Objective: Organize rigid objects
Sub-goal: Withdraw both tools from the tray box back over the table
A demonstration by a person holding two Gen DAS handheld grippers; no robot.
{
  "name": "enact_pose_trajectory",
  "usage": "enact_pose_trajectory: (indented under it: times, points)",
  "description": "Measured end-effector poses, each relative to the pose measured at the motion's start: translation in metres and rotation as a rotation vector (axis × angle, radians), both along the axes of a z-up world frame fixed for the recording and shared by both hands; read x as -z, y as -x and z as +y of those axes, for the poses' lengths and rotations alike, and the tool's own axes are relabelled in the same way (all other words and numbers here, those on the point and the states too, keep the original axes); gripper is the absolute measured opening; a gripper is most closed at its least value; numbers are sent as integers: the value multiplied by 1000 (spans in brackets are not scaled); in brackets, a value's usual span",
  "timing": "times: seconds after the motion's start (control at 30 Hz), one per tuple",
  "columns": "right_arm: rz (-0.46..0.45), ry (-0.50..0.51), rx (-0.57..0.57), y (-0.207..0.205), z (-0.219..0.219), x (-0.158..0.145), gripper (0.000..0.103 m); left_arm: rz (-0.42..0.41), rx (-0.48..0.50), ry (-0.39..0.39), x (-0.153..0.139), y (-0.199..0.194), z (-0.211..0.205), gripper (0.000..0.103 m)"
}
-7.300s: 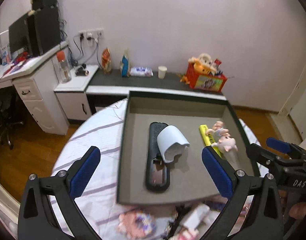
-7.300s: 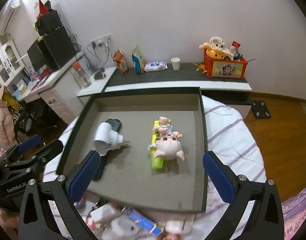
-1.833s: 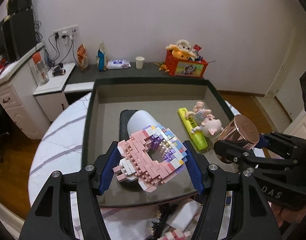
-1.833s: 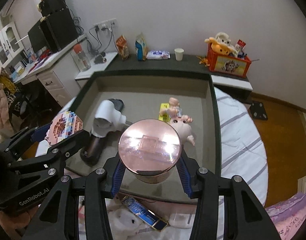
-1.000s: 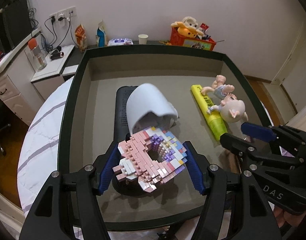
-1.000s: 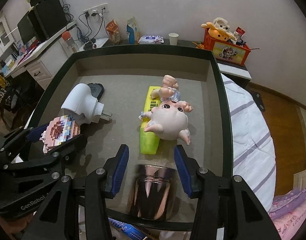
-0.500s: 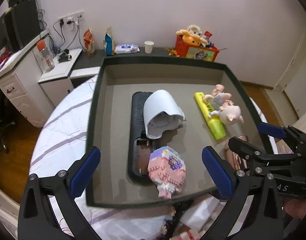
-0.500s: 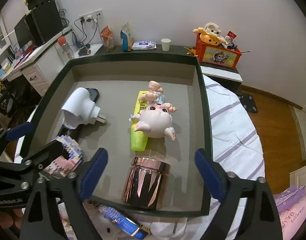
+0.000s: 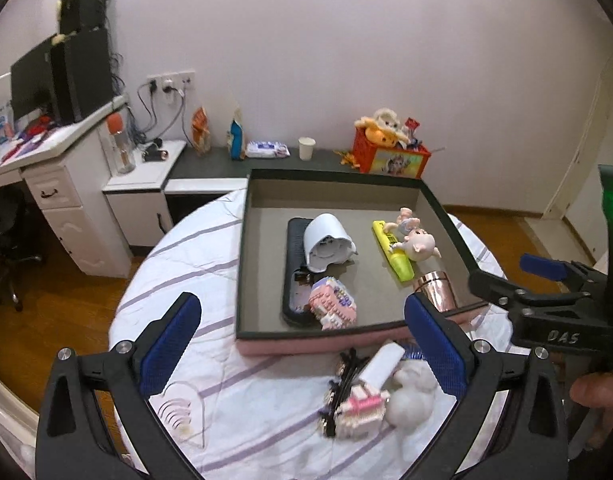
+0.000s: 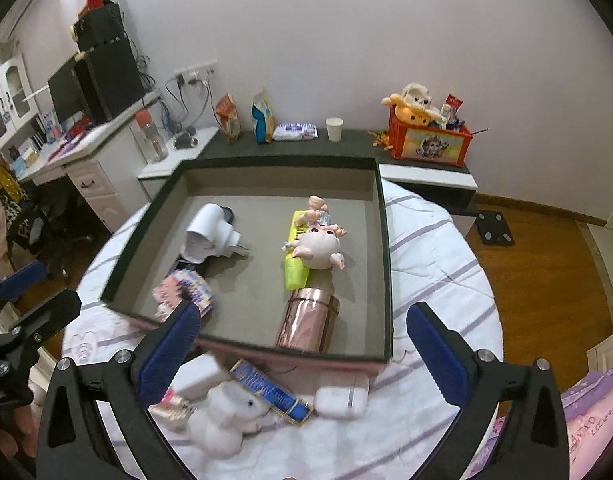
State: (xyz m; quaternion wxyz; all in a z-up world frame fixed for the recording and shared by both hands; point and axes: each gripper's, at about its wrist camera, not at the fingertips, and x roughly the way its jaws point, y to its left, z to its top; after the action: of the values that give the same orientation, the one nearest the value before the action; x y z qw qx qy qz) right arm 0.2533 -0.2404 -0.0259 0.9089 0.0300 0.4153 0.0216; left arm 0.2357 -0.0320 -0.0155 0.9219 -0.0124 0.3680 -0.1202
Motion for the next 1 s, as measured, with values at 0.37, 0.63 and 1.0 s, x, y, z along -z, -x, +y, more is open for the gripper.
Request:
enact_pose_trajectory:
  times: [0.37, 0.63, 1.0]
  points:
    - [-106, -2, -19, 81, 15, -24, 103, -118, -71, 19, -10, 75, 29, 103]
    - [-131, -30, 29, 141, 16, -5, 103, -136, -102, -5, 3, 122, 33, 103]
    - [-95, -47, 81, 178, 6, 25, 103, -122, -121, 13, 13, 151, 33, 103]
